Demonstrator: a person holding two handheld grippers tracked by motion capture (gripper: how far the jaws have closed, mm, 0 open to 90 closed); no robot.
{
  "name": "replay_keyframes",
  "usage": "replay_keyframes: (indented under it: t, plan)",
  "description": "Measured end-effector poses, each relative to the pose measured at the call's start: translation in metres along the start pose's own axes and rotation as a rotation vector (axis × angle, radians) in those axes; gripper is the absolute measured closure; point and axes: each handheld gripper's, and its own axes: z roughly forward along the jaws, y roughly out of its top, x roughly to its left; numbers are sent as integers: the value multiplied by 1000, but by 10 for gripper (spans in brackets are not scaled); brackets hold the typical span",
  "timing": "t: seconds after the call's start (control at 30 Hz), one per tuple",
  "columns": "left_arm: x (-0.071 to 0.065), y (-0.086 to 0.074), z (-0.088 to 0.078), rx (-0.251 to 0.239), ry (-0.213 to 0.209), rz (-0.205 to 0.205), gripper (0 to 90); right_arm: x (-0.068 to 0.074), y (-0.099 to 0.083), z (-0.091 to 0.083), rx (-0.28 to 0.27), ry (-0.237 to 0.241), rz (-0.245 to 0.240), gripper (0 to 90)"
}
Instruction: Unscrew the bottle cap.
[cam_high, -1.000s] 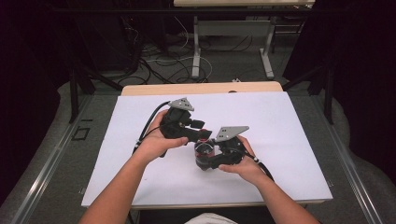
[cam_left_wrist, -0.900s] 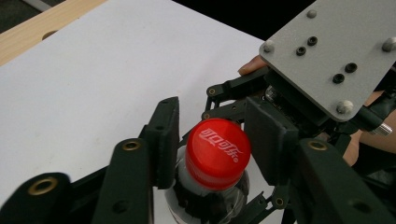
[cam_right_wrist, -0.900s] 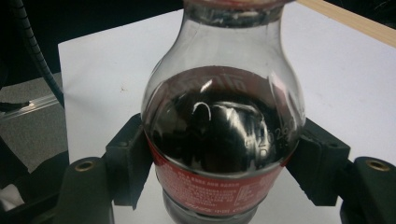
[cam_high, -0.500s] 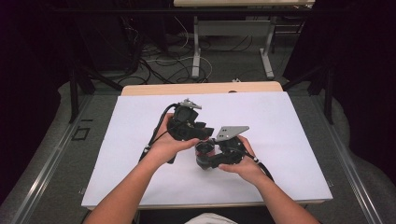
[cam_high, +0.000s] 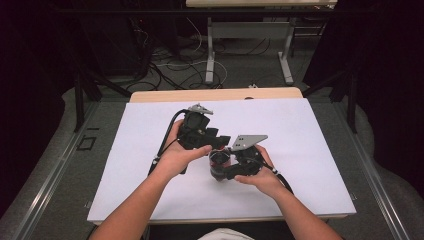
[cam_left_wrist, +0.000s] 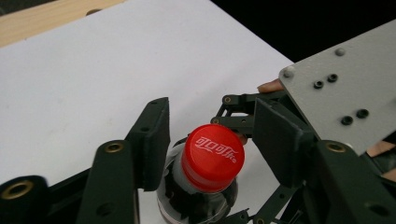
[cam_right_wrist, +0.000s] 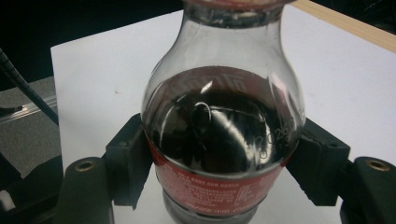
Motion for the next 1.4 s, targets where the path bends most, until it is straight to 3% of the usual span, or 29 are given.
replay_keyframes:
  t: [0.13,0.27,0.53,0.73,0.87,0.9,0.93,1.03,1.13,1.23,1.33,1.4]
  plan:
    - [3,-2,-4,-11,-33,62,383,0,0,-1,1,8,3,298]
    - [5,-6,-5,2,-21,126,374,0,0,-1,-2,8,-3,298]
    - [13,-9,-1,-6,-63,143,409,3,1,-1,-8,15,-21,298]
    - [11,-6,3,19,-93,157,499,4,1,-1,-1,18,-16,298]
    - [5,-4,7,10,-76,165,561,3,1,0,-6,14,-27,298]
    - [4,-2,7,16,-71,183,574,3,1,0,-2,17,-23,298]
    - [2,-2,8,21,-65,168,589,3,1,0,0,18,-21,298]
    - [-2,1,8,39,-30,172,619,3,1,0,-3,14,-16,298]
    - [-7,3,9,45,20,131,621,3,1,-1,-4,9,-3,298]
    - [-11,5,10,51,71,40,623,2,1,-1,-3,0,-7,298]
    - [-12,6,10,47,86,-71,624,3,1,-1,13,-3,-7,298]
    - [-11,6,10,49,85,-92,625,3,0,0,1,-7,-8,298]
